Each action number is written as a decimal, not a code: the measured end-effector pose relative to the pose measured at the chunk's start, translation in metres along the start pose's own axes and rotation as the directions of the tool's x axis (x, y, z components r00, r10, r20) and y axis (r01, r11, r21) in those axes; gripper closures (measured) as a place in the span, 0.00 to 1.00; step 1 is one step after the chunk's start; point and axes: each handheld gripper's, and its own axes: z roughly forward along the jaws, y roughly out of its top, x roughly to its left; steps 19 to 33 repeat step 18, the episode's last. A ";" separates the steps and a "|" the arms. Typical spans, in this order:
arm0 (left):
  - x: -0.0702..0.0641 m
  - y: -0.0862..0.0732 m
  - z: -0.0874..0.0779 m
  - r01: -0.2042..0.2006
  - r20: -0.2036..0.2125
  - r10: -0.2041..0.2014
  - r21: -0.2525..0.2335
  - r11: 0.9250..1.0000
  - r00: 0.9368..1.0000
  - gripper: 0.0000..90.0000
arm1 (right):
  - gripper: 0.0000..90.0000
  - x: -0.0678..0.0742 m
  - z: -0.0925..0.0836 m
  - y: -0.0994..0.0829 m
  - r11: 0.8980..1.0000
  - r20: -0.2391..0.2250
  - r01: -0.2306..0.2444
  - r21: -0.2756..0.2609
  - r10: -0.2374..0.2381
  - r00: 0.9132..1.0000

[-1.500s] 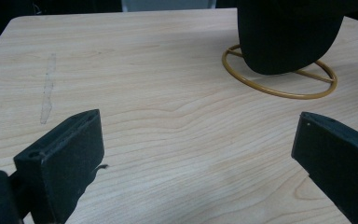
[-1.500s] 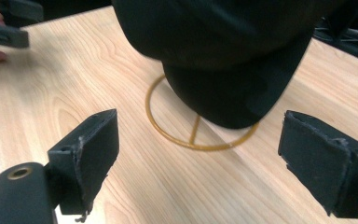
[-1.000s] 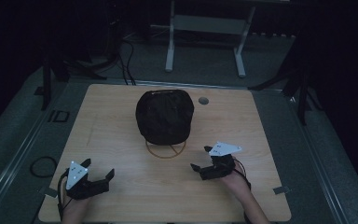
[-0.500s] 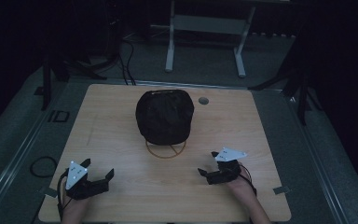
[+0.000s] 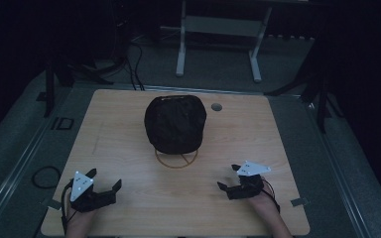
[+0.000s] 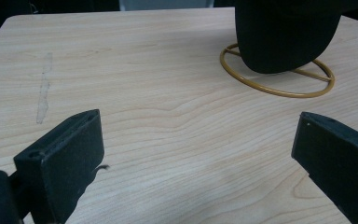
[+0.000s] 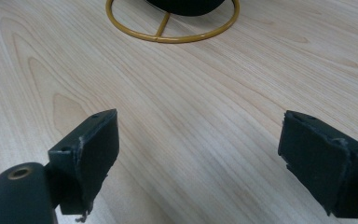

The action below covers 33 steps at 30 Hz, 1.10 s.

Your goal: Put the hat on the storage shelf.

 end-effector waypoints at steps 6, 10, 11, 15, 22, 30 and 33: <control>0.001 0.000 0.000 0.001 0.000 -0.001 0.000 1.000 1.000 0.03 | 0.14 0.002 -0.006 -0.007 1.000 0.019 0.018 0.003 -0.018 1.000; 0.000 0.000 0.000 0.000 0.004 0.000 -0.001 1.000 1.000 0.03 | 0.14 0.002 -0.009 -0.010 1.000 0.025 0.018 0.005 -0.018 1.000; 0.000 0.000 0.000 0.002 0.005 -0.002 0.000 1.000 1.000 0.03 | 0.14 0.001 -0.010 -0.012 1.000 0.026 0.011 0.003 -0.011 1.000; -0.001 0.000 0.001 0.000 0.004 0.000 0.000 1.000 1.000 0.03 | 0.14 0.000 -0.011 -0.013 1.000 0.029 -0.001 -0.004 0.001 1.000; -0.001 0.000 0.001 -0.001 0.004 0.001 0.000 1.000 1.000 0.03 | 0.14 0.000 -0.011 -0.013 1.000 0.033 0.001 -0.006 -0.001 0.999; -0.001 0.000 0.001 -0.001 0.004 0.001 0.000 1.000 1.000 0.03 | 0.14 0.000 -0.011 -0.013 1.000 0.033 0.001 -0.006 -0.001 0.999; -0.001 0.000 0.001 -0.001 0.004 0.001 0.000 1.000 1.000 0.03 | 0.14 0.000 -0.011 -0.013 1.000 0.033 0.001 -0.006 -0.001 0.999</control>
